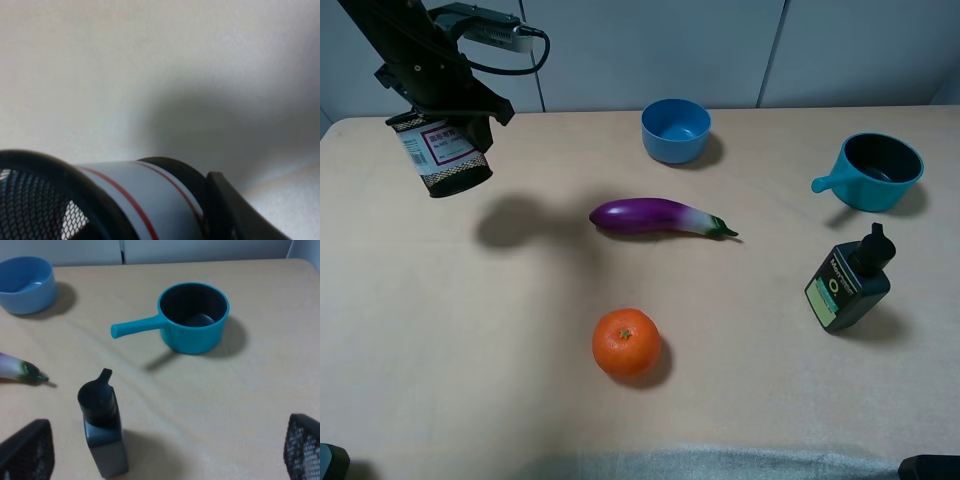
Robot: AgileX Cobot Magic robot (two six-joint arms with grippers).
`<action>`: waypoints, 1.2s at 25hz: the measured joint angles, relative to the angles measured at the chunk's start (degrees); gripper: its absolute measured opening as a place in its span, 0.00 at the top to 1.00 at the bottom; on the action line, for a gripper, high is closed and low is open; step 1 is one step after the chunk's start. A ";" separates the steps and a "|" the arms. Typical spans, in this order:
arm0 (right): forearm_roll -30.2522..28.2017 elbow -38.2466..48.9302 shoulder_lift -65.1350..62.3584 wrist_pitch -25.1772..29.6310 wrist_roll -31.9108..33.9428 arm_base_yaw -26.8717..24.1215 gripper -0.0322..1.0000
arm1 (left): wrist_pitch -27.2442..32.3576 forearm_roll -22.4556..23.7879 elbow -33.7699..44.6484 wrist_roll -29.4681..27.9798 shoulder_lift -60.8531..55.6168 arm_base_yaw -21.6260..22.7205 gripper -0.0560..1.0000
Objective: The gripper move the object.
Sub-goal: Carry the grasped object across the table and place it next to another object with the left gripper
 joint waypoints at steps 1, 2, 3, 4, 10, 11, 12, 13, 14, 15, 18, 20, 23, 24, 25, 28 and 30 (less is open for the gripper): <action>0.00 0.00 0.00 0.00 0.00 0.00 0.30 | 0.45 1.23 0.00 -0.95 -0.44 -0.81 0.66; 0.00 0.00 0.00 0.00 0.00 0.00 0.30 | 0.94 2.15 0.00 -1.88 -0.84 -1.63 0.66; 0.00 0.00 0.00 0.00 0.00 0.00 0.30 | 1.18 3.04 0.00 -2.77 -1.08 -2.44 0.66; 0.00 0.00 0.00 0.00 0.00 0.00 0.30 | 1.55 3.73 0.00 -3.45 -1.47 -3.09 0.66; 0.00 0.00 0.00 0.00 0.00 0.00 0.30 | 3.36 4.80 0.00 -5.44 -2.98 -6.89 0.66; 0.00 0.00 0.00 0.00 0.00 0.00 0.30 | 3.64 4.80 0.00 -5.50 -3.09 -7.37 0.66; 0.00 0.00 0.00 0.00 0.00 0.00 0.30 | 3.77 4.80 0.00 -5.63 -3.31 -7.96 0.66; 0.00 0.00 0.00 0.00 0.00 0.00 0.30 | 4.02 4.80 0.00 -6.14 -3.52 -8.51 0.66; 0.00 0.00 0.00 0.00 0.00 0.00 0.30 | 4.10 4.94 0.00 -6.14 -3.66 -9.05 0.66; 0.00 0.00 0.00 0.00 0.00 0.00 0.30 | 4.38 5.41 0.00 -6.45 -3.82 -9.56 0.66; 0.00 0.00 0.00 0.00 0.00 0.00 0.30 | 5.27 7.33 0.00 -8.13 -3.93 -11.68 0.66; 0.00 0.00 0.00 0.00 0.00 0.00 0.30 | 5.41 8.35 0.00 -9.15 -3.93 -13.22 0.66; 0.00 0.00 0.00 0.00 0.00 0.00 0.30 | 5.46 8.82 0.00 -9.97 -4.03 -15.02 0.66; 0.00 0.00 0.00 0.00 0.00 0.00 0.30 | 5.58 8.97 0.00 -10.30 -4.03 -15.62 0.66; 0.00 0.00 0.00 0.00 0.00 0.00 0.30 | 5.80 9.10 0.00 -10.51 -4.03 -16.11 0.66; 0.00 0.00 0.00 0.00 0.00 0.00 0.30 | 6.66 9.21 0.00 -10.88 -4.03 -17.89 0.66; 0.00 0.00 0.00 0.00 0.00 0.00 0.30 | 6.71 9.50 0.00 -11.35 -4.03 -18.96 0.66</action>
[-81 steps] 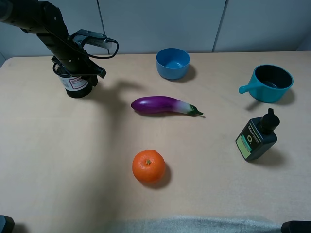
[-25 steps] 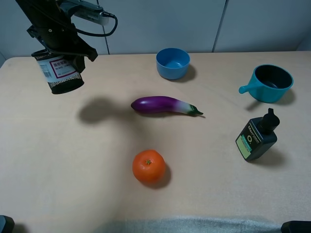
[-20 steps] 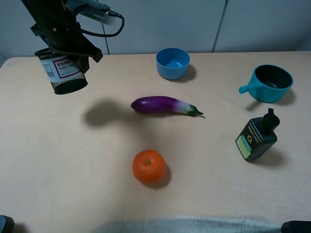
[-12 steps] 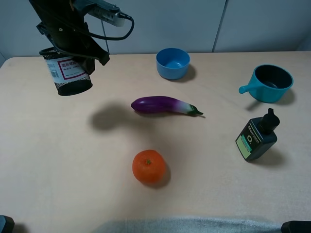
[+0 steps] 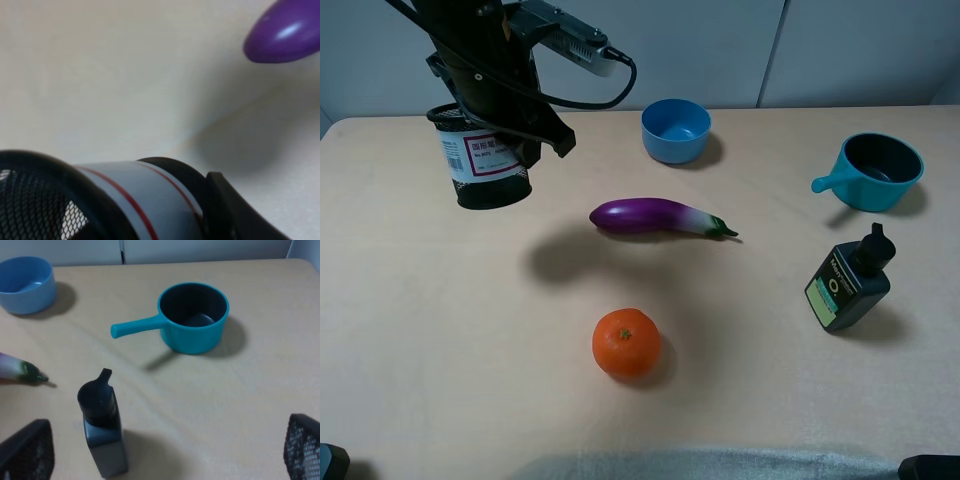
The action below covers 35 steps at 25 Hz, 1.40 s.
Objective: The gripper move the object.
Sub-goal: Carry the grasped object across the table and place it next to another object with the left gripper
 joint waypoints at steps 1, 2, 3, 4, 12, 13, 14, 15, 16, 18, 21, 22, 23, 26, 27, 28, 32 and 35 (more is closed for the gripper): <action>0.00 0.00 0.00 0.00 0.00 0.00 0.30 | 0.00 0.41 0.12 -0.53 -0.02 -0.62 0.66; 0.00 0.00 0.00 0.00 0.00 0.00 0.30 | 0.00 0.81 0.27 -1.18 -0.08 -1.30 0.66; 0.00 0.00 0.00 0.00 0.00 0.00 0.30 | 0.00 1.35 0.59 -1.72 -0.08 -1.90 0.66; 0.00 0.00 0.00 0.00 0.00 0.00 0.30 | -0.12 1.62 0.94 -2.30 -0.10 -2.64 0.66; 0.00 0.00 0.00 0.00 0.00 0.00 0.30 | -2.72 2.72 5.92 -5.98 -0.21 -8.31 0.66; 0.00 0.00 0.00 0.00 0.00 0.00 0.30 | -3.28 2.71 6.56 -6.40 -0.21 -8.85 0.66; 0.00 0.00 0.00 0.00 0.00 0.00 0.30 | -3.99 2.71 7.09 -6.80 -0.21 -9.50 0.66; 0.00 0.00 0.00 0.00 0.00 0.00 0.30 | -4.66 2.76 7.75 -7.15 -0.21 -10.12 0.66; 0.00 0.00 0.00 0.00 0.00 0.00 0.30 | -4.66 2.76 7.75 -7.15 -0.21 -10.12 0.66; 0.00 0.00 0.00 0.00 0.00 0.00 0.30 | -5.69 3.11 9.05 -8.17 -0.21 -11.29 0.66; 0.00 0.00 0.00 0.00 0.00 0.00 0.30 | -7.21 4.80 11.05 -10.73 -0.53 -13.33 0.66; 0.00 0.00 0.00 0.00 0.00 0.00 0.30 | -8.01 5.69 11.88 -11.96 -0.95 -14.10 0.66; 0.00 0.00 0.00 0.00 0.00 0.00 0.30 | -8.73 6.49 12.62 -13.38 -1.49 -14.80 0.66; 0.00 0.00 0.00 0.00 0.00 0.00 0.30 | -10.31 9.40 15.16 -17.24 -3.07 -16.62 0.66; 0.00 0.00 0.00 0.00 0.00 0.00 0.30 | -10.82 10.25 15.99 -18.30 -3.30 -17.23 0.66; 0.00 0.00 0.00 0.00 0.00 0.00 0.30 | -11.36 10.90 16.82 -19.33 -3.53 -17.84 0.66; 0.00 0.00 0.00 0.00 0.00 0.00 0.30 | -14.45 12.33 19.53 -23.30 -3.65 -20.16 0.66; 0.00 0.00 0.00 0.00 0.00 0.00 0.30 | -17.18 13.19 21.12 -25.59 -3.69 -21.74 0.66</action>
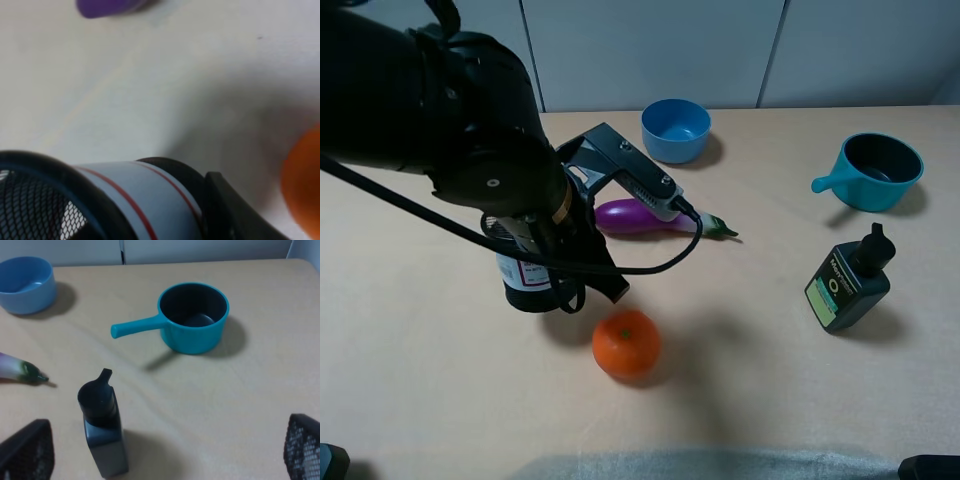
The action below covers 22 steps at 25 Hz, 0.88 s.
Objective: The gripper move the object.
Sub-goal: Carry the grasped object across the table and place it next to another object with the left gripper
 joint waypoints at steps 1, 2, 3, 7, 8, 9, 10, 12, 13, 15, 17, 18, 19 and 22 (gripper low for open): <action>0.00 0.00 0.00 0.00 0.00 0.00 0.30 | -0.92 0.69 0.54 -0.81 0.00 -0.43 0.66; 0.00 0.00 0.00 0.00 0.00 0.00 0.30 | -1.64 1.34 0.97 -1.94 0.00 -0.93 0.66; 0.00 0.00 0.00 0.00 0.00 0.00 0.30 | -2.00 2.26 1.41 -3.23 0.00 -1.45 0.66; 0.02 0.00 0.00 0.00 0.00 0.00 0.30 | -2.27 6.34 2.16 -8.08 0.00 -3.50 0.66; 0.02 0.00 0.00 0.00 0.00 0.00 0.30 | -2.27 8.29 2.16 -10.16 0.00 -4.50 0.66; 0.02 0.00 0.00 0.00 0.00 0.00 0.30 | -2.12 9.12 2.16 -11.09 0.00 -4.99 0.66; 0.02 0.00 0.00 0.00 0.00 0.00 0.30 | -1.82 9.87 2.16 -11.85 0.00 -5.49 0.66; 0.02 0.00 0.00 0.00 0.00 0.00 0.30 | -0.89 10.74 2.16 -13.25 0.00 -6.42 0.66; 0.02 0.00 0.00 0.00 0.00 0.00 0.30 | -0.67 11.15 2.16 -13.90 0.00 -6.87 0.66; 0.02 0.00 0.00 0.00 0.00 0.00 0.30 | 0.00 12.71 2.20 -15.50 0.00 -7.89 0.66; 0.02 0.00 0.00 0.00 0.00 0.00 0.30 | 0.27 15.16 2.88 -18.62 0.00 -9.12 0.66; 0.02 0.00 0.00 0.00 0.00 0.00 0.30 | 0.27 16.59 3.47 -20.24 0.00 -9.62 0.66; 0.02 0.00 0.00 0.00 0.00 0.00 0.30 | 0.27 17.63 4.08 -22.13 0.00 -10.18 0.66; 0.02 0.00 0.00 0.00 0.00 0.00 0.30 | 0.04 19.52 6.30 -26.55 0.00 -11.10 0.66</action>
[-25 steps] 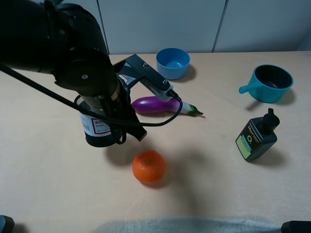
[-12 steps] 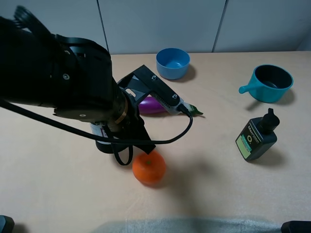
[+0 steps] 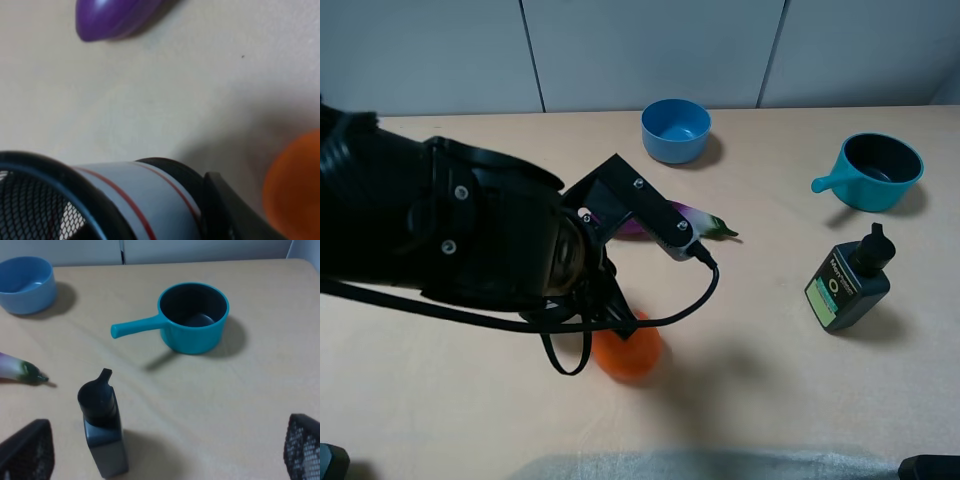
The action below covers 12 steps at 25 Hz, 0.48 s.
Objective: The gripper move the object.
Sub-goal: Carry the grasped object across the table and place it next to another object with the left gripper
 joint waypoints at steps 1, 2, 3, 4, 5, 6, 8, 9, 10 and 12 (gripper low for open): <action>0.00 0.00 0.00 0.00 0.00 0.00 0.30 | -0.43 0.24 0.81 -1.03 0.00 -0.06 0.66; 0.00 0.00 0.00 0.00 0.00 0.00 0.30 | -0.88 0.65 1.55 -1.87 0.00 -0.14 0.66; 0.00 0.00 0.00 0.00 0.00 0.00 0.30 | -1.35 1.27 2.21 -2.64 0.00 -0.14 0.66; 0.00 0.00 0.00 0.00 0.00 0.00 0.30 | -1.88 2.01 2.71 -3.64 0.00 -0.14 0.66; 0.00 0.00 0.00 0.00 0.00 0.00 0.30 | -2.42 3.02 3.28 -4.64 0.00 -0.14 0.66; 0.00 0.00 0.00 0.00 0.00 0.00 0.30 | -2.42 3.02 3.28 -4.64 0.00 -0.14 0.66; 0.00 0.00 0.00 0.00 0.00 0.00 0.30 | -3.58 5.02 4.22 -6.71 0.00 -0.14 0.66; 0.00 0.00 0.00 0.00 0.00 0.00 0.30 | -4.35 5.84 4.71 -7.77 0.00 -0.14 0.66; 0.00 0.00 0.00 0.00 0.00 0.00 0.30 | -4.88 6.55 5.24 -8.90 0.00 -0.14 0.66; 0.00 0.00 0.00 0.00 0.00 0.00 0.30 | -5.85 7.91 6.16 -10.80 0.00 -0.14 0.66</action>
